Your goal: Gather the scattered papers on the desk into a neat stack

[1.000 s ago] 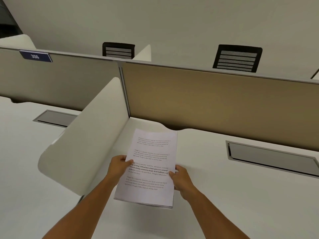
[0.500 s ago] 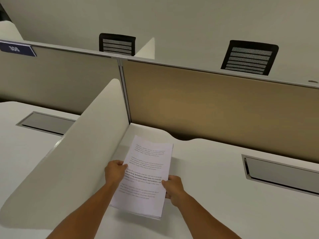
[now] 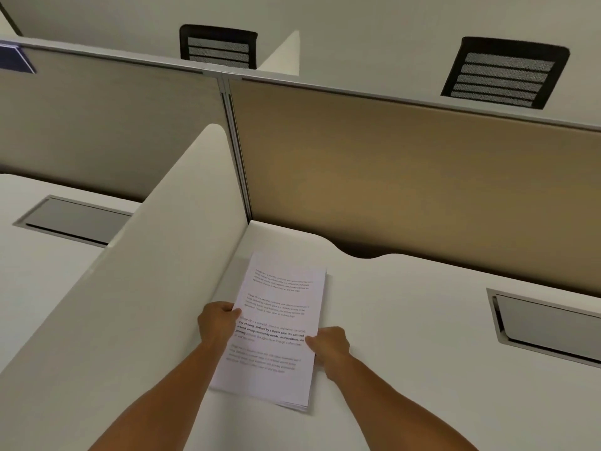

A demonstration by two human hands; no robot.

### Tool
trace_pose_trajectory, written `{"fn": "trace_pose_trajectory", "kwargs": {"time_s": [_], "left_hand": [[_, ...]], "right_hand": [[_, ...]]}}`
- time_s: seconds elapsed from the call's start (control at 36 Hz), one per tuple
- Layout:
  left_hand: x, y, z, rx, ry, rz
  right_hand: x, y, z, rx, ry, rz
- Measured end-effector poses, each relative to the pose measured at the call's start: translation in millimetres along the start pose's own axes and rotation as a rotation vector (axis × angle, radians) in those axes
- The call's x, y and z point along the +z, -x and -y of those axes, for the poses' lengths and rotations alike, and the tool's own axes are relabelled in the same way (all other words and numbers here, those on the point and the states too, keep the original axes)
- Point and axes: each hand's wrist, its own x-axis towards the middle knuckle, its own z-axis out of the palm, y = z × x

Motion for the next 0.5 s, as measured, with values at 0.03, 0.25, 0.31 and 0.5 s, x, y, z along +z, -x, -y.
{"fn": "trace_pose_trajectory", "kwargs": {"time_s": [0.03, 0.25, 0.31, 0.5], "left_hand": [[1.3, -1.7, 1.6, -0.007, 0.006, 0.0], [4.5, 2.2, 7.3, 0.031, -0.055, -0.036], [6.0, 2.4, 9.1, 0.069, -0.103, -0.061], [-7.7, 11.7, 0.8, 0.203, -0.281, -0.002]], "right_hand": [[0.4, -2.5, -1.5, 0.006, 0.002, -0.01], [2.1, 0.4, 4.0, -0.064, 0.259, -0.117], [0.4, 5.9, 7.9, -0.109, 0.369, -0.126], [-17.4, 22.5, 12.0, -0.19, 0.55, -0.071]]}}
